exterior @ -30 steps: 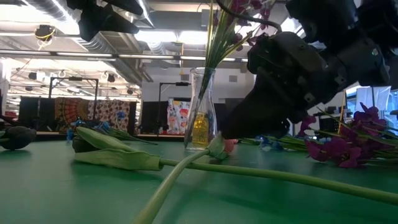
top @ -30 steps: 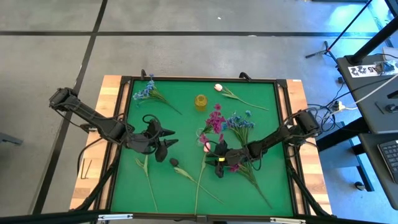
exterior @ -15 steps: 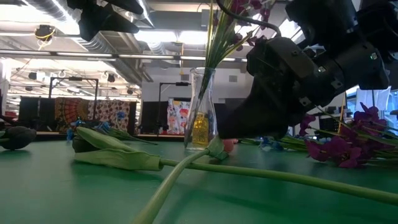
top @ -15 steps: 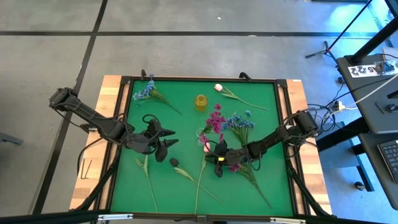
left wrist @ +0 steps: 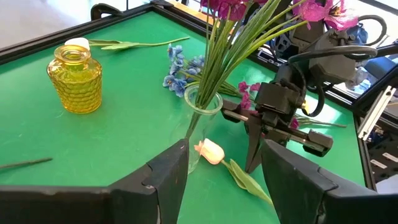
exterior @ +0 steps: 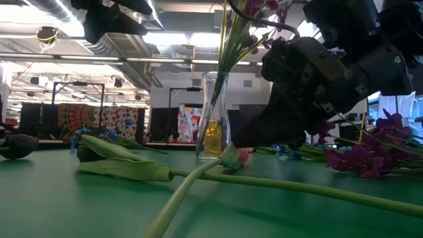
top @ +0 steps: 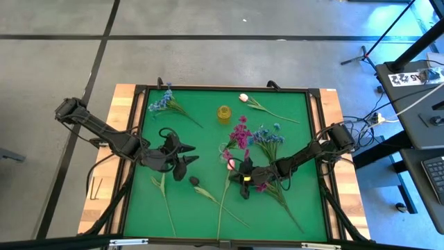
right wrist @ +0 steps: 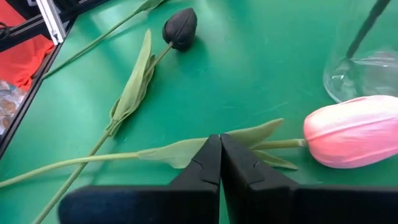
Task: Sort flowers into vase by color
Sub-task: Put the bottom pink flower into the yellow vase
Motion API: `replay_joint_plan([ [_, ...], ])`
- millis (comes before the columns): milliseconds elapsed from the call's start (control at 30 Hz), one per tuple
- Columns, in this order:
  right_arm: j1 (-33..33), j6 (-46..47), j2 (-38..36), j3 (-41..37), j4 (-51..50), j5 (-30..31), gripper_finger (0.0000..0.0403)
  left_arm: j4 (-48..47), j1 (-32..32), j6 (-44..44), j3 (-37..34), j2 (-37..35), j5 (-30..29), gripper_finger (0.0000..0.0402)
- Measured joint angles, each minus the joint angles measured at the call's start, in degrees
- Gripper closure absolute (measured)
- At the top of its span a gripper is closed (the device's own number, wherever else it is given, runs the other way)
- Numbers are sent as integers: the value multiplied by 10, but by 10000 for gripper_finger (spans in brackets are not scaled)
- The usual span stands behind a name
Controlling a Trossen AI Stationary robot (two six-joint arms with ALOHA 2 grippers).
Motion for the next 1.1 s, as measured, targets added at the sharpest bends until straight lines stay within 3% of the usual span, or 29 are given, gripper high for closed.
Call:
replay_joint_plan([
  [333,0,-6,0,0,2,-14,367,0,-6,-8,0,0,0,208],
  [767,-1,-79,-19,0,-6,40,207,0,-6,-9,0,0,0,208],
  [933,-16,-88,-18,0,-51,66,192,0,-6,-9,0,0,0,208],
  [1100,-31,-88,-18,0,-52,31,196,0,-6,-9,0,0,0,208],
])
